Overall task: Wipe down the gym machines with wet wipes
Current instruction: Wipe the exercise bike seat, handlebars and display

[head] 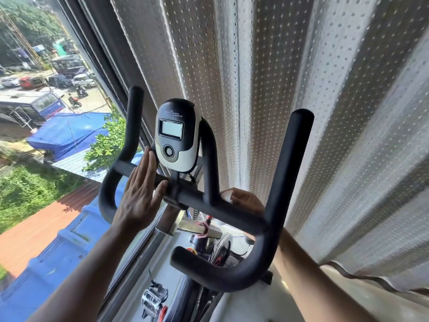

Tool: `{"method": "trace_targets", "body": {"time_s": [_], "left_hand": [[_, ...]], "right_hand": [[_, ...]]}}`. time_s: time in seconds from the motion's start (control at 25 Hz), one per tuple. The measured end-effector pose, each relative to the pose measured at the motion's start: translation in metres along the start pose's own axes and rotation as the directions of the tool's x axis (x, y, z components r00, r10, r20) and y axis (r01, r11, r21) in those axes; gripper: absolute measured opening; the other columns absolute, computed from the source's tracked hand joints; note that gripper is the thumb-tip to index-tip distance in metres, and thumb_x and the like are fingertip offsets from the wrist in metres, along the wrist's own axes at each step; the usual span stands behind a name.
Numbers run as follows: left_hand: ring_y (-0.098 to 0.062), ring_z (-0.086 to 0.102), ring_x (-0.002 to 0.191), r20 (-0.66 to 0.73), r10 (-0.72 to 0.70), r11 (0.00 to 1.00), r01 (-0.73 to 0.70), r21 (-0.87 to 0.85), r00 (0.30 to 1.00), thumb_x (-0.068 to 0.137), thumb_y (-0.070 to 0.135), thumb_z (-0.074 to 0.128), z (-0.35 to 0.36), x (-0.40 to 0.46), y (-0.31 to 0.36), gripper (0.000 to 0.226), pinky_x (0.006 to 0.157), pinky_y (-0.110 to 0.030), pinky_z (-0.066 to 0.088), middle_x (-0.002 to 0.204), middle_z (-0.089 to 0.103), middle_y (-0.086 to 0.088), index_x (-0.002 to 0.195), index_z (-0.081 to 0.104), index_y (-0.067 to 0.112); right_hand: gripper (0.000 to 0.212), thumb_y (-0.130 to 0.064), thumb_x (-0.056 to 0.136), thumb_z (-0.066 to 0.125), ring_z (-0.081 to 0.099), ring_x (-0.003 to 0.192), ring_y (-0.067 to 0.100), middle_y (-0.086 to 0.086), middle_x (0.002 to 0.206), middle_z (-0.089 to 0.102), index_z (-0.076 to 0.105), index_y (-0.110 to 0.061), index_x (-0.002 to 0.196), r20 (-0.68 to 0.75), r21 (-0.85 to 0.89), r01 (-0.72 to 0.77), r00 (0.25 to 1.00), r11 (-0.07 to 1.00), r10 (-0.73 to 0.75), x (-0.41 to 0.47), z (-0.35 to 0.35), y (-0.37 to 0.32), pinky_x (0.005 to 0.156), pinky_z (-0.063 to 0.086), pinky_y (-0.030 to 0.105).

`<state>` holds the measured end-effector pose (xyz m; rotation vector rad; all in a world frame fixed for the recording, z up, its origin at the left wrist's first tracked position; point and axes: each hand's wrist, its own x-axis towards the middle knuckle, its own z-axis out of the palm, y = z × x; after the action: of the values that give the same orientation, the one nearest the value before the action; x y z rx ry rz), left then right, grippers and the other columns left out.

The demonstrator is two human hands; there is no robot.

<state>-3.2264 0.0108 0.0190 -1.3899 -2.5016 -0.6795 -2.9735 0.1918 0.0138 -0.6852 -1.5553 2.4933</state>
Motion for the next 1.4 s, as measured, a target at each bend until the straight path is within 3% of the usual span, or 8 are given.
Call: {"method": "trace_targets", "body": {"time_s": [0.28, 0.48, 0.56, 0.6, 0.72, 0.84, 1.12, 1.4], "left_hand": [[-0.001, -0.006, 0.157, 0.017, 0.012, 0.999, -0.012, 0.035, 1.0, 0.105, 0.055, 0.025, 0.001, -0.002, -0.001, 0.074, 0.116, -0.011, -0.001, 0.173, -0.006, 0.008, 0.165, -0.002, 0.02], [-0.004, -0.004, 0.158, 0.008, 0.039, 0.999, -0.039, 0.029, 0.999, 0.106, 0.053, 0.023, 0.0, -0.001, 0.003, 0.073, 0.119, -0.018, 0.005, 0.172, -0.007, 0.009, 0.165, 0.0, 0.017], [-0.003, -0.004, 0.158, 0.011, 0.035, 0.999, -0.036, 0.027, 0.999, 0.105, 0.054, 0.022, 0.0, -0.002, 0.003, 0.073, 0.119, -0.024, 0.009, 0.171, -0.009, 0.012, 0.165, 0.0, 0.018], [-0.003, -0.004, 0.157, 0.014, 0.032, 0.999, -0.032, 0.023, 0.999, 0.105, 0.055, 0.022, 0.0, -0.002, 0.003, 0.073, 0.119, -0.025, 0.01, 0.171, -0.009, 0.013, 0.165, 0.0, 0.018], [-0.002, -0.005, 0.157, 0.022, 0.016, 0.999, -0.016, 0.027, 1.0, 0.105, 0.055, 0.021, -0.001, -0.003, 0.006, 0.074, 0.119, -0.022, 0.007, 0.17, -0.011, 0.016, 0.165, 0.0, 0.019], [-0.004, -0.006, 0.158, 0.03, 0.009, 0.999, -0.011, 0.048, 1.0, 0.106, 0.053, 0.022, -0.001, -0.002, 0.006, 0.073, 0.118, -0.009, -0.008, 0.172, -0.01, 0.011, 0.165, -0.001, 0.018], [-0.003, -0.007, 0.157, 0.044, 0.023, 0.998, -0.025, 0.057, 0.999, 0.106, 0.054, 0.022, -0.002, -0.002, 0.003, 0.073, 0.117, -0.008, -0.008, 0.173, -0.009, 0.008, 0.165, -0.002, 0.019], [0.002, -0.008, 0.156, 0.018, 0.016, 0.998, -0.017, 0.052, 1.0, 0.105, 0.054, 0.024, 0.0, -0.002, 0.002, 0.074, 0.116, -0.007, -0.007, 0.168, -0.016, 0.021, 0.166, 0.0, 0.019]], "right_hand": [[0.039, -0.01, 0.084, 0.08, 0.044, 0.085, 0.044, 0.043, 0.085, 0.049, 0.056, 0.019, 0.092, 0.026, 0.038, 0.001, 1.0, 0.999, -0.002, 0.023, -0.075, 0.049, 0.072, 0.035, 0.071], [0.022, 0.009, 0.104, 0.04, 0.063, 0.087, 0.031, 0.021, 0.097, 0.059, 0.06, 0.016, 0.105, -0.062, 0.166, 0.04, 0.998, 0.985, -0.03, 0.025, -0.036, 0.065, 0.069, 0.047, 0.012], [0.033, 0.013, 0.106, 0.02, 0.05, 0.117, 0.046, -0.02, 0.129, 0.005, 0.039, 0.039, 0.115, -0.252, 0.216, 0.181, 0.96, 0.959, -0.124, 0.01, -0.02, 0.046, 0.071, 0.02, -0.002], [0.033, 0.014, 0.106, 0.017, 0.045, 0.128, 0.047, 0.018, 0.159, 0.014, 0.031, 0.038, 0.124, -0.235, 0.249, 0.175, 0.965, 0.953, -0.116, 0.013, -0.032, 0.051, 0.075, 0.015, -0.006], [0.043, 0.008, 0.104, 0.03, 0.063, 0.121, 0.023, 0.019, 0.122, 0.07, 0.061, -0.003, 0.132, -0.304, 0.013, 0.207, 0.933, 0.978, -0.193, -0.006, -0.021, 0.052, 0.101, 0.04, 0.009], [0.024, 0.005, 0.082, 0.063, 0.073, 0.06, 0.011, 0.008, 0.078, 0.074, 0.08, -0.011, 0.077, -0.027, 0.337, 0.011, 1.0, 0.941, -0.002, 0.03, -0.024, 0.057, 0.054, 0.058, 0.022], [0.039, -0.046, 0.068, 0.091, 0.07, 0.079, 0.011, -0.002, 0.094, 0.076, 0.081, -0.026, 0.101, 0.107, 0.291, 0.143, 0.978, 0.946, -0.18, 0.088, 0.042, 0.058, 0.067, 0.054, 0.023], [0.022, 0.006, 0.072, 0.078, 0.076, 0.072, 0.028, 0.019, 0.089, 0.075, 0.077, 0.0, 0.094, 0.137, 0.567, 0.048, 0.979, 0.822, -0.151, 0.075, 0.002, 0.068, 0.062, 0.063, 0.031]]}}
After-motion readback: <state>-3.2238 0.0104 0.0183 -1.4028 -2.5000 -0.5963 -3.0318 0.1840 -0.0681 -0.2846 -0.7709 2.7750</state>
